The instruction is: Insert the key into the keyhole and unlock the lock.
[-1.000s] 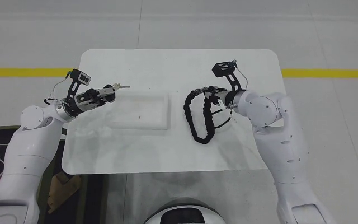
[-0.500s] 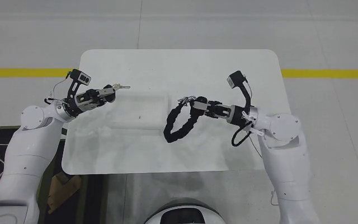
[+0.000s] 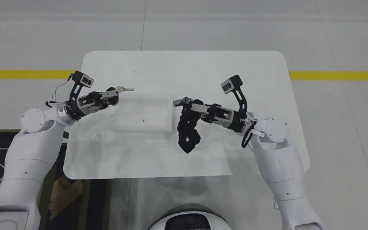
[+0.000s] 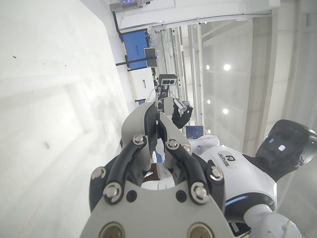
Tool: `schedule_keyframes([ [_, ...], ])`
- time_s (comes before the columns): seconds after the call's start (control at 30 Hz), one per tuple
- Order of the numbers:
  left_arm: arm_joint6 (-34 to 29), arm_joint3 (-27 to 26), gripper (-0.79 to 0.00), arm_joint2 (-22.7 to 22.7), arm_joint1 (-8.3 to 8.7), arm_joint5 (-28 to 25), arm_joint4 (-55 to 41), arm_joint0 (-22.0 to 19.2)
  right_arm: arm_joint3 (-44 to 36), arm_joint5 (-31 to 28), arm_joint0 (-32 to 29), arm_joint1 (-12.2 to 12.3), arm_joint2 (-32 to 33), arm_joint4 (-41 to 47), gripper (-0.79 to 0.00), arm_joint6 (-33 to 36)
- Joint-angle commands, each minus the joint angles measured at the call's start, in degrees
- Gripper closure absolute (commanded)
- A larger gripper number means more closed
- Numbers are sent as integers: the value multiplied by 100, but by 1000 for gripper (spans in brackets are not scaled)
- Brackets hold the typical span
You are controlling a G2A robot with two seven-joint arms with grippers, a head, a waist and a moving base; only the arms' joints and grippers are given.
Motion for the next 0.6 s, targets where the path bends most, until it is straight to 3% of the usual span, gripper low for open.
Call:
schedule_keyframes([
  [0.0,0,0,0,0,0,0,0,0,0,0,0,0,0,0,0,0],
  [0.07,430,-255,0,-141,-23,138,-486,430,-129,-87,-225,16,43,-320,0,-292],
  [0.1,536,-404,0,-185,-31,333,-660,576,-316,-279,-387,27,74,-849,0,-759],
  [0.23,1112,-1027,0,-140,-114,642,-1005,1049,-507,-288,-626,-40,-231,-1530,0,-2132],
  [0.3,1385,-1370,0,-84,-153,499,-815,1253,-504,-390,-662,-87,-441,-1670,0,-2619],
  [0.43,1681,-1913,0,71,-228,543,-631,1577,-424,-498,-609,-137,-737,-2096,0,-3084],
  [0.57,1906,-1959,0,12,-269,580,-400,1642,-308,-585,-570,-154,-866,-2210,0,-3103],
])
